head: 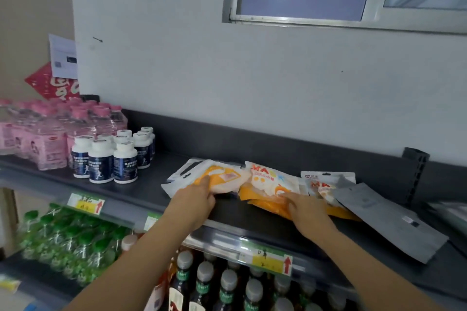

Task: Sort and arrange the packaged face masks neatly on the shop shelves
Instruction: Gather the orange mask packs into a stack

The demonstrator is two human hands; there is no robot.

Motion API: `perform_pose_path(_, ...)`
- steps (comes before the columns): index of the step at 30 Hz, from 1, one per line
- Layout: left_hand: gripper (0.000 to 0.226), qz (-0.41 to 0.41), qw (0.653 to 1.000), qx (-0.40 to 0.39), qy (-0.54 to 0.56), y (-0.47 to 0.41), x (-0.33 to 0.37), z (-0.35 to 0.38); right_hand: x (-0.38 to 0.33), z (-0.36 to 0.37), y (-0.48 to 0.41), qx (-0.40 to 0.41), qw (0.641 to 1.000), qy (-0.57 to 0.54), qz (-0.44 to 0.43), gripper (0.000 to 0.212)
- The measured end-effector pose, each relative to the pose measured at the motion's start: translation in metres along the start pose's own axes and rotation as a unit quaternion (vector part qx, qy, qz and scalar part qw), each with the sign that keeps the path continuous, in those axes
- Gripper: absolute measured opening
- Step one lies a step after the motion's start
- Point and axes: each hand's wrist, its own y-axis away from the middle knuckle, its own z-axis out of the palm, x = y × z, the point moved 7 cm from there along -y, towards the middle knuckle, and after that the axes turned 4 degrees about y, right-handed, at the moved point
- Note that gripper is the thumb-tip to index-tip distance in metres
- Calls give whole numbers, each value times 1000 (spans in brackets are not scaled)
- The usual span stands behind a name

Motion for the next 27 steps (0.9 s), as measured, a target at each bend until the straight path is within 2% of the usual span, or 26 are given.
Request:
perform_pose_path(2,46,-21,988,56,144,0,-12,-17,14,-11,-5,27,994,-85,57,31)
perform_pose_path(3,42,-43,966,73,244,0,-20,-24,22,-17,-6,47,983,-150,95,29)
perform_pose_path(4,41,-61,928,84,359,1,-25,-30,29,-26,-5,82,966,-209,126,28)
perform_pose_path(6,37,-80,818,83,563,2,-25,-38,41,-45,-3,158,927,-303,154,28)
perform_pose_path(7,34,-87,770,73,627,4,-22,-40,45,-54,-1,187,902,-356,157,24)
perform_pose_path(8,31,-91,740,61,664,5,-17,-42,45,-62,2,203,873,-415,156,20)
perform_pose_path(12,29,-83,725,-23,683,8,1,-35,54,-89,8,223,806,-519,176,14)
perform_pose_path(14,34,-103,732,-42,672,8,2,-25,62,-84,8,205,768,-569,210,12)
perform_pose_path(15,40,-118,756,-33,643,8,0,-21,67,-75,9,181,757,-581,237,14)
perform_pose_path(16,50,-130,806,-16,577,7,-5,-18,73,-60,11,146,747,-591,268,19)
perform_pose_path(18,70,-140,928,17,346,4,-14,-16,82,-27,20,56,726,-603,327,24)
perform_pose_path(19,73,-128,960,35,245,2,-16,-16,86,-15,27,24,720,-600,348,29)
perform_pose_path(21,72,-98,980,47,169,-7,-17,-9,97,-3,36,3,721,-582,376,34)
perform_pose_path(24,71,-64,985,24,156,-21,-14,4,110,-1,39,3,735,-568,371,38)
perform_pose_path(27,78,-35,995,-42,83,-36,-7,22,111,-17,34,35,782,-545,301,35)
